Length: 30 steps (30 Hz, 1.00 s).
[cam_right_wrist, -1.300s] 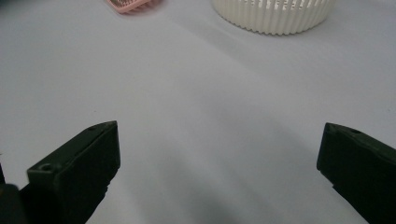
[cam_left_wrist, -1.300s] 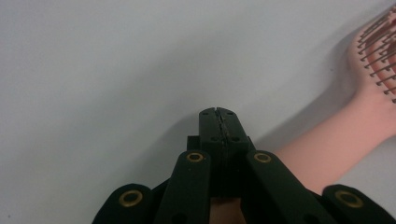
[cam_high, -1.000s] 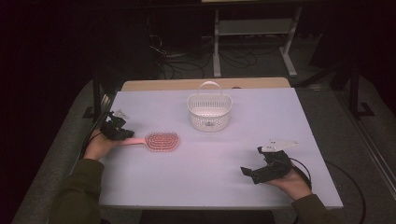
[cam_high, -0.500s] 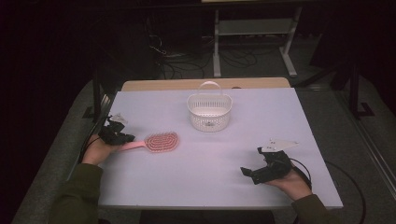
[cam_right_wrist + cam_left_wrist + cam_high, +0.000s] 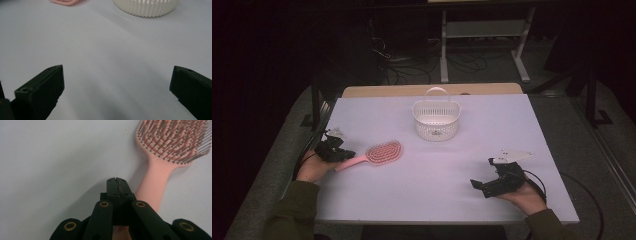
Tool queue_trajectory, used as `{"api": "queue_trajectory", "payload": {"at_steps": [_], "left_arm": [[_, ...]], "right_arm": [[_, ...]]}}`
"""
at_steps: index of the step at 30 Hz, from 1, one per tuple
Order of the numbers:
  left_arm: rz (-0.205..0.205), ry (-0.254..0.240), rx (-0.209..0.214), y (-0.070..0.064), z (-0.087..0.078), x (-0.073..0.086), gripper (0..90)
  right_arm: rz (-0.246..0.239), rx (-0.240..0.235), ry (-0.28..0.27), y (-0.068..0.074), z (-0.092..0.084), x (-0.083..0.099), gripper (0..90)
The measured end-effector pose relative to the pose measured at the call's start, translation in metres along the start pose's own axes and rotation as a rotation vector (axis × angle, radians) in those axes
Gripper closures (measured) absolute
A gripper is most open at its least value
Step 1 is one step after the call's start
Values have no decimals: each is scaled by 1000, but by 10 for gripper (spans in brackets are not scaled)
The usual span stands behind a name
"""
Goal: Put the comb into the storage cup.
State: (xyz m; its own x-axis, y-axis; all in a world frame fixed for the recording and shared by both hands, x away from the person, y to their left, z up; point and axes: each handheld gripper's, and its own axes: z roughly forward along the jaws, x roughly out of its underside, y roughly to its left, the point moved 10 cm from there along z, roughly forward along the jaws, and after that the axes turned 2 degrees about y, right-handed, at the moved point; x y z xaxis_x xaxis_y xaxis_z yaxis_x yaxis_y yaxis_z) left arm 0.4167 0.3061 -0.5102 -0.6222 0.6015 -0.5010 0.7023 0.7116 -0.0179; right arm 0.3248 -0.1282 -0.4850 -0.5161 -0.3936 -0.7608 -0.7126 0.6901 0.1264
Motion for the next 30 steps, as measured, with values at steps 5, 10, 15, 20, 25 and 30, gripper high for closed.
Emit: {"api": "queue_trajectory", "payload": {"at_steps": [5,10,15,20,25,30], "left_arm": [[-8,-14,20,-9,-5,6,900],[-13,-18,31,-16,-10,13,900],[-18,-30,57,-24,-14,20,900],[-20,-33,71,-32,-18,27,900],[-31,-42,77,-39,-21,31,900],[-30,-47,83,-47,-22,34,900]], "right_arm": [[-2,-1,2,1,0,0,0],[-9,-2,3,2,0,1,0],[-12,0,3,2,-1,2,0],[-13,0,5,3,-1,2,0],[-15,-2,8,4,0,2,0],[-21,-4,10,4,0,3,0]]}}
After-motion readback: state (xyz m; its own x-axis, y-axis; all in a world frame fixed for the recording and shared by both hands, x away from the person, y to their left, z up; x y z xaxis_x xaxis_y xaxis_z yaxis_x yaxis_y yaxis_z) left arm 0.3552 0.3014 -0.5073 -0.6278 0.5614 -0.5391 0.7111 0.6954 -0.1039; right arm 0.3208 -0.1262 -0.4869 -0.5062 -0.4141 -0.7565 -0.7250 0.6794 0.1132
